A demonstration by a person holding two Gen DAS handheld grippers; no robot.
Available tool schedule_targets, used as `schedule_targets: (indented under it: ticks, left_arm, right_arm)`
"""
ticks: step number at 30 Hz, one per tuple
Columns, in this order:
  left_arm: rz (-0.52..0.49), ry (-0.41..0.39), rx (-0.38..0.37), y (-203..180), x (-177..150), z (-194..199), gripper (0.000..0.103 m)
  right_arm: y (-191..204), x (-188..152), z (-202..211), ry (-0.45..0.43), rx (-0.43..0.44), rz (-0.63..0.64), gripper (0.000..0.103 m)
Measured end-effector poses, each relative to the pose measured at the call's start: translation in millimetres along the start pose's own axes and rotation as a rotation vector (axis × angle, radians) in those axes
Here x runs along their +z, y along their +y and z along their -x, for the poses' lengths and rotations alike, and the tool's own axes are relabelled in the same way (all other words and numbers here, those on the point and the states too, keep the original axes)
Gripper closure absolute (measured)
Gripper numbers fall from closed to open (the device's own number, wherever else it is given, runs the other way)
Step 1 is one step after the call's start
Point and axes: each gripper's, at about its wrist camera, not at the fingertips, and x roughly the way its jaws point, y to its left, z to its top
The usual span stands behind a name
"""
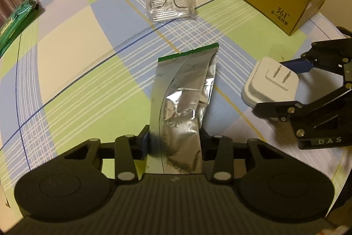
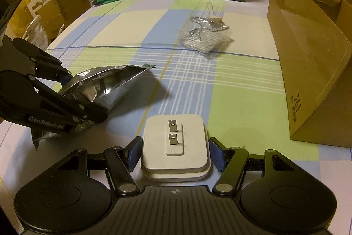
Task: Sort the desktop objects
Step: 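Carry the foil bag with the left tool while the right tool carries the plug toward the cardboard box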
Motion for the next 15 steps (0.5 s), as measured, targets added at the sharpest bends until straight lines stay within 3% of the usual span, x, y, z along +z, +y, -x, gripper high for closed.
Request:
schedule_targets:
  ticks: [15]
  left_arm:
    - [-0.004, -0.007, -0.013, -7.9, -4.3, 4.3, 0.068]
  right_arm:
    - [6.6, -1.8, -6.4, -0.010, -0.054, 0.035, 0.035]
